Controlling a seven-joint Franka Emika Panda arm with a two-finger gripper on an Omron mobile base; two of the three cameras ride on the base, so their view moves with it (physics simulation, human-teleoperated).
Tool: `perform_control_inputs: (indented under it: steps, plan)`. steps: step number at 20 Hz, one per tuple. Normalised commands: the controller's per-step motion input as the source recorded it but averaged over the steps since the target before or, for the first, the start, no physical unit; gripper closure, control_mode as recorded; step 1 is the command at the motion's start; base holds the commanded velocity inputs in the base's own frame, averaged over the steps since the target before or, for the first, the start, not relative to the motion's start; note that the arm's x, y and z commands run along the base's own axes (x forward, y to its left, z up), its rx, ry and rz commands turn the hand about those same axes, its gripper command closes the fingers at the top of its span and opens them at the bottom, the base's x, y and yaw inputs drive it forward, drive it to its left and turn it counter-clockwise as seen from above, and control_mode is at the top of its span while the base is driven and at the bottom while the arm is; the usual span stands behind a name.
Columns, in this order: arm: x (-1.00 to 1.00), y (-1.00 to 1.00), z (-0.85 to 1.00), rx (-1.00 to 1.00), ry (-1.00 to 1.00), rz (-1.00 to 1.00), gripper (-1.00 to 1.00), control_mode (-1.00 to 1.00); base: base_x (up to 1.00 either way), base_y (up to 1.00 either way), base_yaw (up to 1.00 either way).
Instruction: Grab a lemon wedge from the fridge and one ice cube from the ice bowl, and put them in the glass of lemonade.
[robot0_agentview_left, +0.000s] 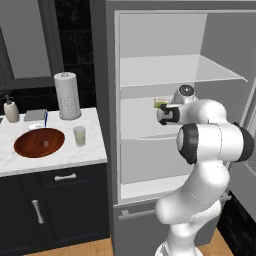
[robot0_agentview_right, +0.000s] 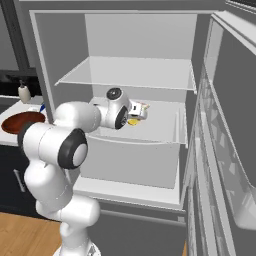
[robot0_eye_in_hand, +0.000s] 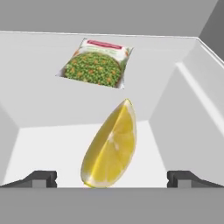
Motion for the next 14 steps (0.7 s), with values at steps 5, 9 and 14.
perform_control_inputs:
  steps: [5,9,14]
  plan:
    - [0.40,-0.02,0.06,0.00,0.00,0.00,-1.00,-1.00,0.00,0.00,0.00]
    - [0.08,-0.11,-0.19,0.00,0.02,0.00,-1.00,-1.00,0.00,0.00,0.00]
    - [0.00,-0.04,-0.37,0.00,0.03,0.00,-1.00,-1.00,0.00,0.00,0.00]
